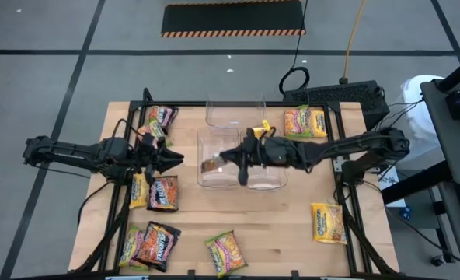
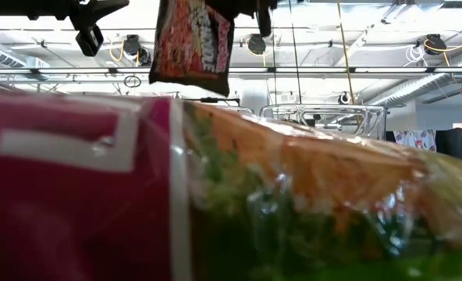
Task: Sort Maruchan noodles
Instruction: Put the black noodle pack into the left transparent bin
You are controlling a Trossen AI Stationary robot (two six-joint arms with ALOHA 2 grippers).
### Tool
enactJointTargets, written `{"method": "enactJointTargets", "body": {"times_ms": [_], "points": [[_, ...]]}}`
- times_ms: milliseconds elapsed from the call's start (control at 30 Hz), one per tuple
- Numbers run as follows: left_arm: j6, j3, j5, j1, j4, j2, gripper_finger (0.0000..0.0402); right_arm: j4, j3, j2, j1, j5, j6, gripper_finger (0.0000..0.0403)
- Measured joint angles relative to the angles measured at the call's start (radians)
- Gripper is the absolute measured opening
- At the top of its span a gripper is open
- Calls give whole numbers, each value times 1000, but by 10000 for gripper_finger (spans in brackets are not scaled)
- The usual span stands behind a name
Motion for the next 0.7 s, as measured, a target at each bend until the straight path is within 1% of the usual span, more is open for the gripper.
{"method": "enactJointTargets", "body": {"times_ms": [33, 167, 400, 700], "points": [[4, 0, 0, 0, -1, -6, 102, -2, 0, 0, -17, -19, 3, 0], [21, 0, -10, 0, -1, -30, 102, -26, 0, 0, -79, -23, 24, 0], [29, 0, -13, 0, 3, -66, 102, -54, 0, 22, -176, -145, 25, 0], [31, 0, -97, 0, 3, -63, 102, -72, 0, 105, -304, -323, -3, 0]]}}
